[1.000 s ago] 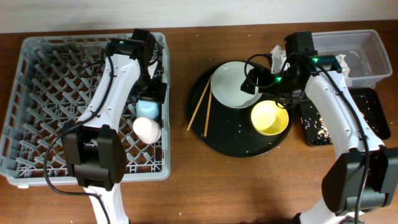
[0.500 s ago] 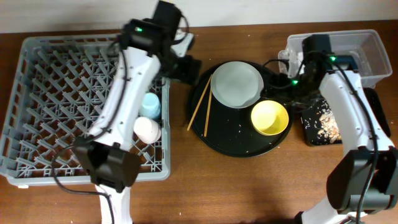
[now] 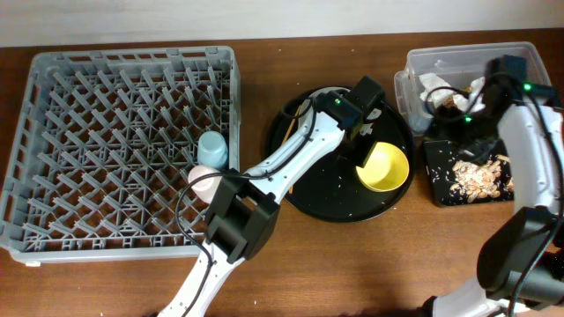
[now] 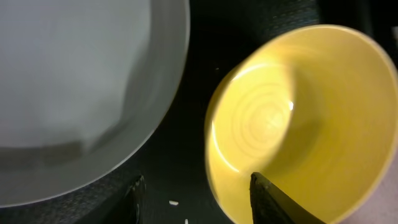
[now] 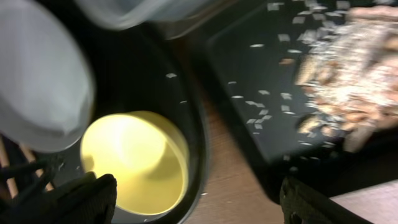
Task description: Sort waste into correct bins and load items into the dishwasher rack
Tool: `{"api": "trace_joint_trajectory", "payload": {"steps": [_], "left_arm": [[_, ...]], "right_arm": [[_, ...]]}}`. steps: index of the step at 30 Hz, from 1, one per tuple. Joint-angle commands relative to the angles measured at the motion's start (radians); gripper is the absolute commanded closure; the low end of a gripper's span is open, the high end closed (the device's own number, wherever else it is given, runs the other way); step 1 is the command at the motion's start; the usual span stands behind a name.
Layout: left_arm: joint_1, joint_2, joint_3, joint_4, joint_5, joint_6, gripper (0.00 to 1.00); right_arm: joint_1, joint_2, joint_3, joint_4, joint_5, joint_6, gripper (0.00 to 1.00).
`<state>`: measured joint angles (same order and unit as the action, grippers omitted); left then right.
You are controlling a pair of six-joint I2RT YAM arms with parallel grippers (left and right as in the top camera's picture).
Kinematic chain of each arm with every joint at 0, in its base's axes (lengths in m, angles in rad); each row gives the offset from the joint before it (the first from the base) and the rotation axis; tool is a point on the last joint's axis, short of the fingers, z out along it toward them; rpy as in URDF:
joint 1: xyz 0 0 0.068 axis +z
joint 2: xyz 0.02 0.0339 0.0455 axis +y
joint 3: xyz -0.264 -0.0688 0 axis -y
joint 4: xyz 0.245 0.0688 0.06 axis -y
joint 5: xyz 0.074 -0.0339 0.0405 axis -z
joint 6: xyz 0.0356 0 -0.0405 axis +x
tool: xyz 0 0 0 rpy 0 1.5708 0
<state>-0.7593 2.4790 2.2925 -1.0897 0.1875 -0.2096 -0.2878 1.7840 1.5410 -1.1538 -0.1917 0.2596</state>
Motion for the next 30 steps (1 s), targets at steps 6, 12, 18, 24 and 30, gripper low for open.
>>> {"api": "trace_joint_trajectory", "payload": {"steps": [6, 12, 18, 24, 30], "left_arm": [[-0.036, 0.028, -0.002, -0.014, 0.008, -0.142, 0.68], [-0.063, 0.032, -0.002, -0.016, 0.007, -0.142, 0.99], [0.051, -0.102, 0.194, -0.28, -0.198, 0.006, 1.0], [0.39, -0.303, 0.461, -0.558, -0.92, 0.118, 1.0], [0.694, -0.301, 0.3, -0.362, -1.259, 0.19, 1.0]], "right_arm": [[-0.066, -0.012, 0.002, -0.014, 0.016, 0.011, 0.15], [-0.066, -0.012, 0.002, -0.018, 0.016, 0.011, 0.15], [-0.066, -0.012, 0.002, -0.018, 0.016, 0.011, 0.15], [-0.066, -0.012, 0.002, -0.016, 0.013, 0.011, 0.14], [-0.066, -0.012, 0.002, -0.013, 0.013, 0.011, 0.13]]}}
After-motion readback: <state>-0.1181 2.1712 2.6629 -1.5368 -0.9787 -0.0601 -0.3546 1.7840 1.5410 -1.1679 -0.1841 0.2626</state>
